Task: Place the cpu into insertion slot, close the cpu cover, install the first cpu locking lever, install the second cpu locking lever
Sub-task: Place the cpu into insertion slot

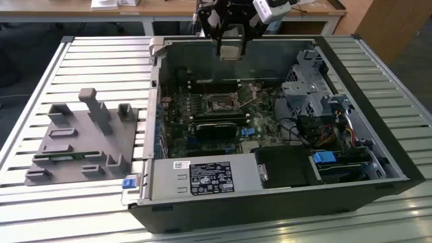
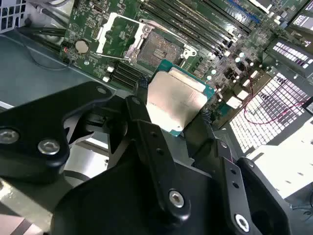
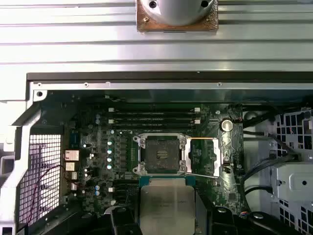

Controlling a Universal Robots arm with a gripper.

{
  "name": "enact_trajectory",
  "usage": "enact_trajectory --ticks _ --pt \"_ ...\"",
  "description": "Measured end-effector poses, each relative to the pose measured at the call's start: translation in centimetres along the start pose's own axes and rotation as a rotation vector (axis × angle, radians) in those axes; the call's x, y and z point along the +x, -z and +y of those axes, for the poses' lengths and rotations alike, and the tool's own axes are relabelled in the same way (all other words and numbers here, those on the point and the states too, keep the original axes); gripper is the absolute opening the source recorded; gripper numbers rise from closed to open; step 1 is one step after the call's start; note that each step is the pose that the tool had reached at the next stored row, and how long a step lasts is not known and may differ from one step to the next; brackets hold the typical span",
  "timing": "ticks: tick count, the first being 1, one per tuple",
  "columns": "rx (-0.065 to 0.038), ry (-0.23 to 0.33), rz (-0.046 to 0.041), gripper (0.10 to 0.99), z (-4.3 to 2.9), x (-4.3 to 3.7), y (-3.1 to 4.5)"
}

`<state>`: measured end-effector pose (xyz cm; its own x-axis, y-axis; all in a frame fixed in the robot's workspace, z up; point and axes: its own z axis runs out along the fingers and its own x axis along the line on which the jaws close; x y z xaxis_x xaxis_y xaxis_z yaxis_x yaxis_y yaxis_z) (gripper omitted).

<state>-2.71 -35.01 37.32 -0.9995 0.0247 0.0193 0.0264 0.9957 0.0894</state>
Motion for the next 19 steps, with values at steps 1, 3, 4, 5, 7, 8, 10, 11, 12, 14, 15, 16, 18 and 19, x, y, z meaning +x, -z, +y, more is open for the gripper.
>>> enact_trajectory --ticks 1,3,4,5,7,8,10,11,12,14,15,16,18,19 --pt "0.000 0.000 0.0000 0.541 0.00 0.00 0.00" --pt "0.000 0.000 0.0000 0.541 0.00 0.00 0.00" --pt "0.000 -0.001 0.0000 0.541 0.00 0.00 0.00" --pt "0.000 -0.003 -0.0002 0.541 0.00 0.00 0.00" --pt "0.000 -0.014 -0.0013 0.541 0.00 0.00 0.00" --pt "0.000 -0.025 -0.0022 0.541 0.00 0.00 0.00" --pt "-0.001 -0.055 -0.0049 0.541 0.00 0.00 0.00" --pt "-0.001 -0.071 -0.0063 0.541 0.00 0.00 0.00" --pt "-0.002 -0.088 -0.0078 0.541 0.00 0.00 -0.01" --pt "-0.002 -0.121 -0.0109 0.541 0.00 0.00 -0.01" --pt "-0.002 -0.139 -0.0125 0.541 0.00 0.00 -0.02" --pt "-0.003 -0.156 -0.0140 0.541 0.00 0.00 -0.02" --pt "-0.003 -0.190 -0.0171 0.541 0.00 0.00 -0.03" --pt "-0.004 -0.207 -0.0186 0.541 0.00 0.00 -0.04"
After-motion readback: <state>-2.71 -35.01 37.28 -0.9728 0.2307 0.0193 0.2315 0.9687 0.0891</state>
